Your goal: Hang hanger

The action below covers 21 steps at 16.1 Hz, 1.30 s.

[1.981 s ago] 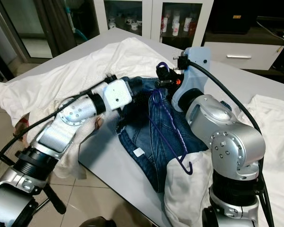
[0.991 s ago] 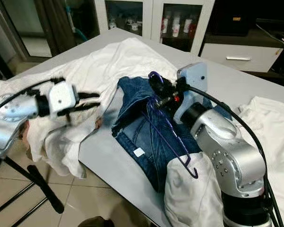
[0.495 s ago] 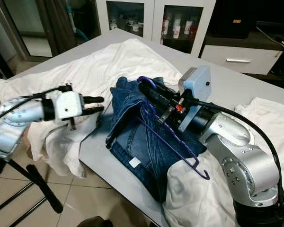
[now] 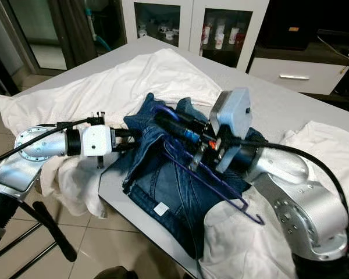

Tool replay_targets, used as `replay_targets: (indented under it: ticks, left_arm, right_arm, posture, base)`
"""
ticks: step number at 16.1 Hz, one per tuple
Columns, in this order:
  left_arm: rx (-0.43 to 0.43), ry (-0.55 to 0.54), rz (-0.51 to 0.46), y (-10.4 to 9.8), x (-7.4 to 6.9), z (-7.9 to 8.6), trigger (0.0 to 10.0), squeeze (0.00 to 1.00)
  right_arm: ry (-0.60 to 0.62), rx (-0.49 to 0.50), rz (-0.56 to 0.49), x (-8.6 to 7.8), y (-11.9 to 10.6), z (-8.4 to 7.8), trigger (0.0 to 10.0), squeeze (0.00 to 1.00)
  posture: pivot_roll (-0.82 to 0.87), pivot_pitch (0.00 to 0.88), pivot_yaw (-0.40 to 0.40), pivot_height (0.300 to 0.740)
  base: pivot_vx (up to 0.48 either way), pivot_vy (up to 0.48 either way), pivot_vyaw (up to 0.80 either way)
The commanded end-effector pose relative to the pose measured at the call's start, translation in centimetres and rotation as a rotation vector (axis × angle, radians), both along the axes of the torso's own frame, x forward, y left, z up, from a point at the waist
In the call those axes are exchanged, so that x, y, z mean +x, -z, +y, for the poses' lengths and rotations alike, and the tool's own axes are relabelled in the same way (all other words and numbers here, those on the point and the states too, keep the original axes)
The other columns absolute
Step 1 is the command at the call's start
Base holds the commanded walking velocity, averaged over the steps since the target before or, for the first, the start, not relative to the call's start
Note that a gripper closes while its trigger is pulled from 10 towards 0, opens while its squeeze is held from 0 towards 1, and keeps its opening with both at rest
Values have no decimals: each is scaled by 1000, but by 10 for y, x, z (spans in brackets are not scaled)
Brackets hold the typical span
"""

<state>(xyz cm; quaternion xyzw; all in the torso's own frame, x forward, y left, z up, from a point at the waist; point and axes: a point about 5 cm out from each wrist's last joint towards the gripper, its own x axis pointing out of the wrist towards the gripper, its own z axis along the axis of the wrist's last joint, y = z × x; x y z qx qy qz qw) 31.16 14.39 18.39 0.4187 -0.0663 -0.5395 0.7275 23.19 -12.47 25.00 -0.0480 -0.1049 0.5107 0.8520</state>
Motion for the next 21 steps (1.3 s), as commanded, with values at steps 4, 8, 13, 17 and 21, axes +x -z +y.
replay_targets:
  ticks: [4,8,13,17,21]
  left_arm:
    - [66,122,57,8,-9,-10,10000,0]
    - [67,204,80,4,-15,-18,10000,0]
    - [79,228,101,6,-15,-19,9176,0]
    - [85,236,97,8,-15,-21,0,0]
    - [82,283,128,10,-22,-20,0,0]
  right_arm:
    - [-109,-48,-30,-11,-1,9,10000,0]
    - [-108,-91,-52,-7,1,11,10000,0]
    - [-73,-75,-115,2,-7,14,10000,0]
    - [-107,-70,-126,1,-8,20,10000,0]
    - [-164,-114,-130,-6,-1,20,10000,0]
  posture:
    - [-8,23,-11,740]
    - [-7,21,-13,740]
    - [-7,14,-13,740]
    - [-1,9,-17,740]
    - [1,9,-20,740]
  base:
    - [0,0,0]
    - [0,0,0]
    - [0,0,0]
    - [0,0,0]
    - [0,0,0]
